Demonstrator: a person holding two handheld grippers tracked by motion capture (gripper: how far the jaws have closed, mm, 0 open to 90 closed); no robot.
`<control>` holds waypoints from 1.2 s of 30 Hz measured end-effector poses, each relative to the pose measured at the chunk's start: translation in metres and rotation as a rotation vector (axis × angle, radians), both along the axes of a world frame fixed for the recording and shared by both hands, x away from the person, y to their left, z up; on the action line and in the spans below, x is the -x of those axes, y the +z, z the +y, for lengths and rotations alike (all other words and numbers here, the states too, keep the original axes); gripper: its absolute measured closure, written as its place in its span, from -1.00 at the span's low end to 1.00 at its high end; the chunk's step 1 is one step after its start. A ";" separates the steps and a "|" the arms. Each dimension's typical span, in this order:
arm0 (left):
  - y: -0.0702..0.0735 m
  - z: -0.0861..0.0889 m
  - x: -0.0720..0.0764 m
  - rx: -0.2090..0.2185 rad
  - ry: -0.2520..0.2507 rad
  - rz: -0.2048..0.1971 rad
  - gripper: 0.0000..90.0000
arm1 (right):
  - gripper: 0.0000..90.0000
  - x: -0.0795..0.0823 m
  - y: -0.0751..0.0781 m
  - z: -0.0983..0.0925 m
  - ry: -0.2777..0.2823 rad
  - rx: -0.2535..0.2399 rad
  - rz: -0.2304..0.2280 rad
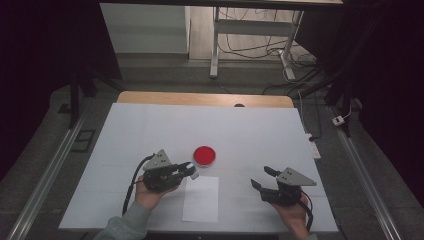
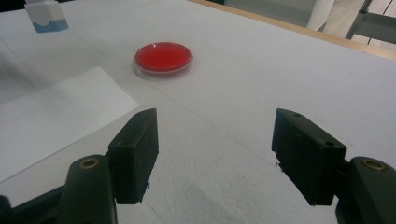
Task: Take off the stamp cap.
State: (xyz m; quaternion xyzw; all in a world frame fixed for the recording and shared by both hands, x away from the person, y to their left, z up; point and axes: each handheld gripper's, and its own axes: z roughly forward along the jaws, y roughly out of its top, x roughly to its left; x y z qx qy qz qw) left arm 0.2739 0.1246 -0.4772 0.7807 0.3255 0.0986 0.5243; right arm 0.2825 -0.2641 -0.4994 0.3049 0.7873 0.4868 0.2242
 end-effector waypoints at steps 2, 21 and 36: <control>0.000 0.000 0.000 0.000 0.000 0.000 0.68 | -0.30 0.001 0.000 0.003 0.002 -0.002 -0.002; -0.001 -0.003 0.000 -0.001 -0.004 0.002 0.68 | -0.29 0.008 -0.001 0.028 0.036 0.002 -0.005; -0.001 -0.005 0.000 -0.002 -0.004 0.001 0.68 | -0.29 0.011 -0.003 0.046 0.077 0.021 -0.007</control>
